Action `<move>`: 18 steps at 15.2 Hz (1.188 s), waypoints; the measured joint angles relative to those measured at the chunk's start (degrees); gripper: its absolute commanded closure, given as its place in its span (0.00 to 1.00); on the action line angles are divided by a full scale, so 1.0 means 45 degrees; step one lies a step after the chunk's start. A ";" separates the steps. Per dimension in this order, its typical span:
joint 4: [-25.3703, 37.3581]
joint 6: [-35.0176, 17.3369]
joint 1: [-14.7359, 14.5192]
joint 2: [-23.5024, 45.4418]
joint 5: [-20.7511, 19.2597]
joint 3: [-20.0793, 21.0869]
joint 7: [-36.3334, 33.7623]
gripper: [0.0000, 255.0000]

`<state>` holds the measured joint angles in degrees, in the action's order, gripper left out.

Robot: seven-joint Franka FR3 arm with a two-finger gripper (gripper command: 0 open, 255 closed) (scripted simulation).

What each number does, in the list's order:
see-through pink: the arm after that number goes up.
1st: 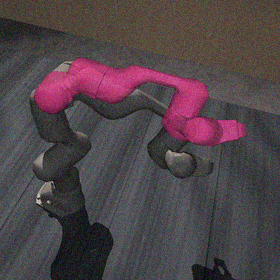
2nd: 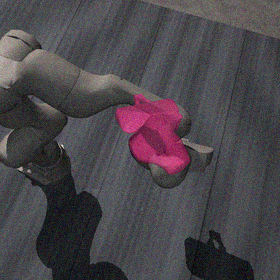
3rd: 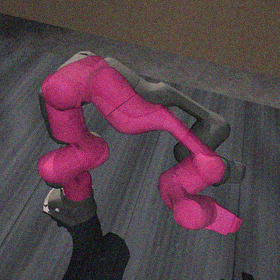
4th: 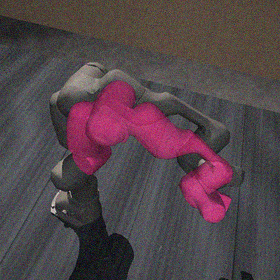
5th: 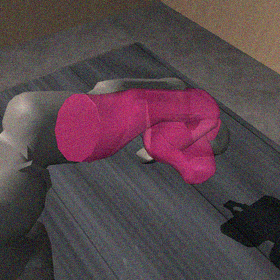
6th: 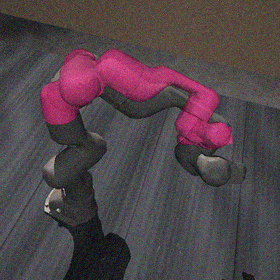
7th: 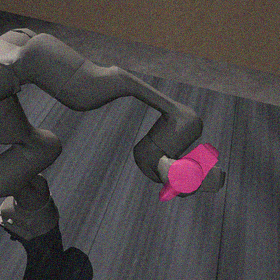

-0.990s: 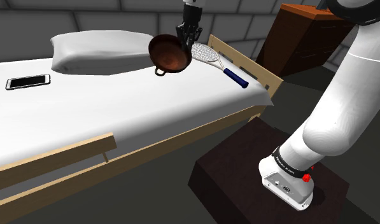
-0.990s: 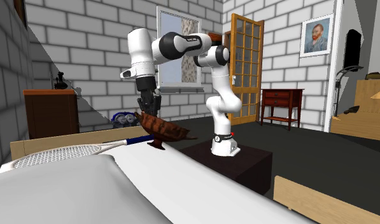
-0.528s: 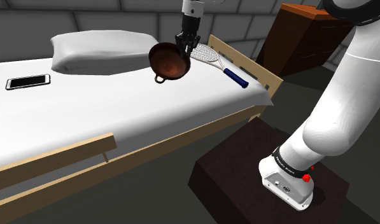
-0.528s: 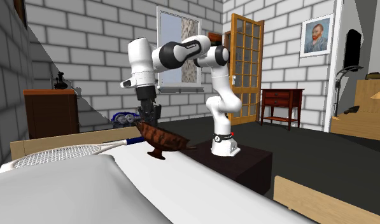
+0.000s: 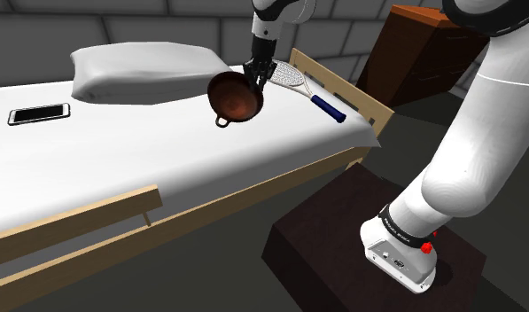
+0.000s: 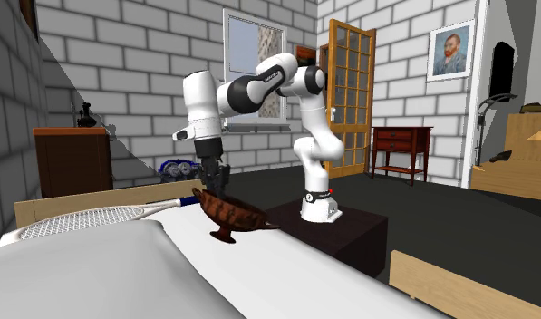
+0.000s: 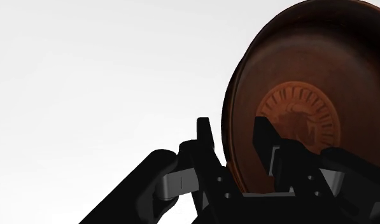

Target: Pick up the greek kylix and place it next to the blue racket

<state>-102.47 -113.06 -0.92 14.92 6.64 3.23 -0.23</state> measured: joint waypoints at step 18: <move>-0.0498 -0.0844 -0.0034 0.0326 0.0031 -0.0009 0.0080 0.00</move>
<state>-104.71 -116.86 -1.07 16.39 6.78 3.19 0.13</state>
